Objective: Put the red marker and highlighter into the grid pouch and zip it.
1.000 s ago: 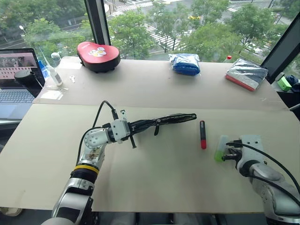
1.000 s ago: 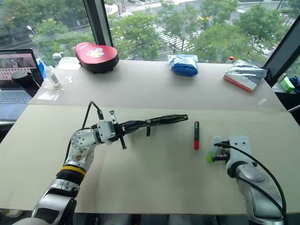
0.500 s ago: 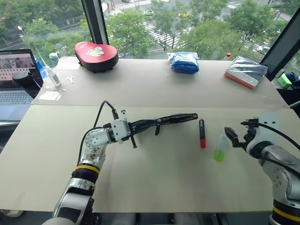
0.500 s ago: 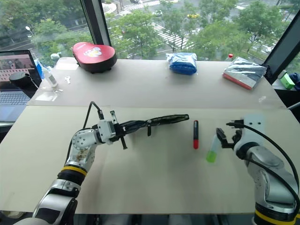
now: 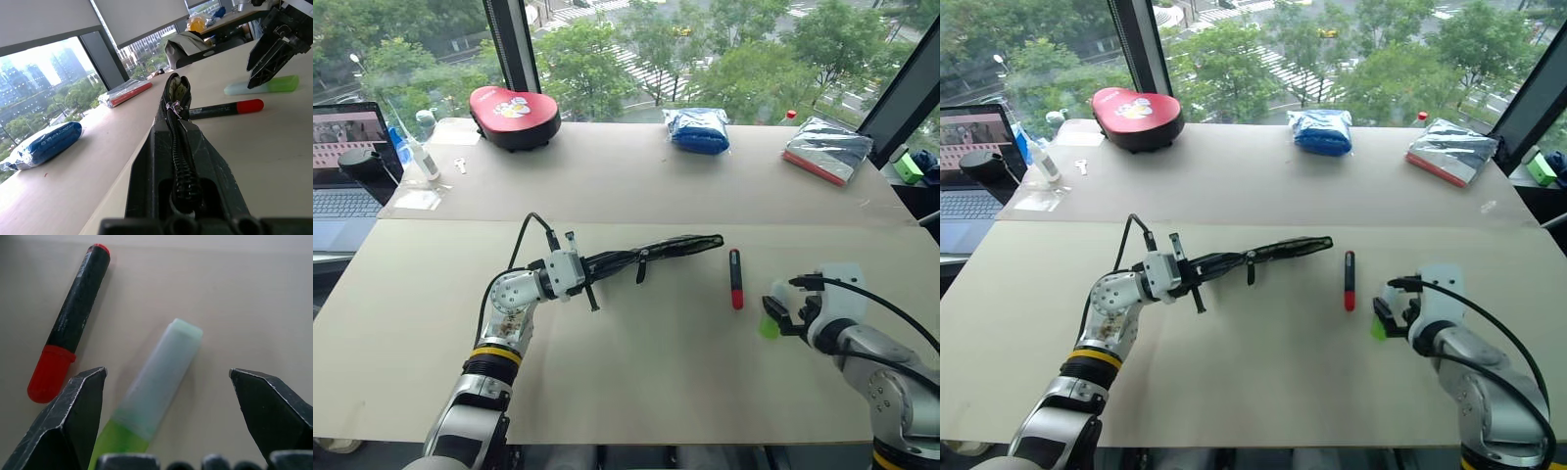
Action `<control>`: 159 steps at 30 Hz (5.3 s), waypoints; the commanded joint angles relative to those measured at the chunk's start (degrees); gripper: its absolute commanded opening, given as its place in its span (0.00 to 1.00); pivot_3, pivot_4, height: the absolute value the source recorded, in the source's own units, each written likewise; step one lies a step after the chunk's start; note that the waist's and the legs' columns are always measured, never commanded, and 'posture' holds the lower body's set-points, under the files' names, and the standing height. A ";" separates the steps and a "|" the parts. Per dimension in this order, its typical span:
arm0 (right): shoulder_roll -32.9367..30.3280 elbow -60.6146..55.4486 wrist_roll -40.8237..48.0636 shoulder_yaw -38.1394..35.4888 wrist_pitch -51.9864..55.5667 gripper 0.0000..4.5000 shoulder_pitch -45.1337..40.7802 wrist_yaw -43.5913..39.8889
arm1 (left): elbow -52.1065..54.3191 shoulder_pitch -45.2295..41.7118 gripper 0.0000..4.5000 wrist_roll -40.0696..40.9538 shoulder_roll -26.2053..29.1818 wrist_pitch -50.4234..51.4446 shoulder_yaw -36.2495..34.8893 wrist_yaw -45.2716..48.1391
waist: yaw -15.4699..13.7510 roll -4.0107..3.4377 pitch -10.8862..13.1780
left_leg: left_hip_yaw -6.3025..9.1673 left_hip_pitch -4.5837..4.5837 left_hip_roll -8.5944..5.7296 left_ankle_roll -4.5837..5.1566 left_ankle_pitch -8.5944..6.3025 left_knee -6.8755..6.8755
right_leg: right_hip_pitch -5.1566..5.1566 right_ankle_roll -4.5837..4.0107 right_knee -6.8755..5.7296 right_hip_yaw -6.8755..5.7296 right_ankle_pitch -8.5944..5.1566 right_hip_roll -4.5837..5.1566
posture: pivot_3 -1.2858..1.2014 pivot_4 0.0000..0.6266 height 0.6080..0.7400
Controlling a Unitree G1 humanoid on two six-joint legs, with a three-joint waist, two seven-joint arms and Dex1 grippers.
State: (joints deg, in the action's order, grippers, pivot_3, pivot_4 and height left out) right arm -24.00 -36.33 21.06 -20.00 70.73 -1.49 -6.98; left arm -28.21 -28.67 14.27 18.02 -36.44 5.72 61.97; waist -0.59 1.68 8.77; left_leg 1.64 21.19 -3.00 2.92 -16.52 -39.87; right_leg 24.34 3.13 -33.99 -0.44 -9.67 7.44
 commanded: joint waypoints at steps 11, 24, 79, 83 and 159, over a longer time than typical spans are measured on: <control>0.01 -1.81 -5.52 4.41 -1.02 0.99 4.59 3.46 | 2.59 -0.65 0.00 1.14 0.09 -0.08 -0.79 -0.59 | -0.10 -0.01 0.01 | 0.01 -0.02 -0.02 0.00 0.00 0.00 | -0.04 0.01 0.01 -0.01 -0.01 0.00 | 0.52 0.24 1.00; 1.90 0.10 -7.42 4.68 -4.54 0.23 4.49 3.65 | 2.37 -1.71 0.00 1.27 0.44 -0.17 -0.95 -0.32 | -0.15 -0.01 0.01 | 0.03 -0.03 -0.02 0.00 0.00 -0.01 | -0.07 0.02 0.02 -0.02 -0.01 0.00 | 0.52 0.24 1.00; -29.53 18.99 -10.92 21.52 -53.73 0.23 -18.80 -51.27 | 12.74 6.76 0.00 0.81 4.97 3.27 1.75 0.64 | -0.10 -0.57 0.49 | -0.07 0.09 0.06 0.07 -0.06 0.03 | 0.01 0.06 0.29 -0.06 -0.14 0.05 | 0.52 0.24 1.00; -29.89 20.27 -12.00 22.21 -54.45 0.23 -19.28 -51.97 | 12.40 6.95 0.00 0.73 4.99 2.64 2.04 0.96 | -0.15 -0.57 0.49 | -0.06 0.10 0.06 0.07 -0.06 0.03 | 0.01 0.06 0.29 -0.06 -0.14 0.05 | 0.52 0.24 1.00; -7.90 16.40 3.78 12.33 -6.42 0.80 -15.17 -5.87 | 12.69 6.90 0.00 1.09 3.49 3.58 1.99 0.15 | 0.04 -0.57 0.49 | -0.09 0.27 -0.07 0.04 -0.04 0.00 | 0.28 0.01 -0.01 0.01 -0.09 0.11 | 0.52 0.24 1.00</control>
State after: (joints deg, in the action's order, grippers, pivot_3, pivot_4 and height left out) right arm -32.21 -19.33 25.77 -7.67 65.44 -16.57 -13.28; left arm -16.98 -21.08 14.91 21.75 -32.39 7.90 62.52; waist -0.55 1.12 9.26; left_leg 1.55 21.46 -3.07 2.95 -16.56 -39.88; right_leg 24.61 3.14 -34.00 -0.42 -9.76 7.55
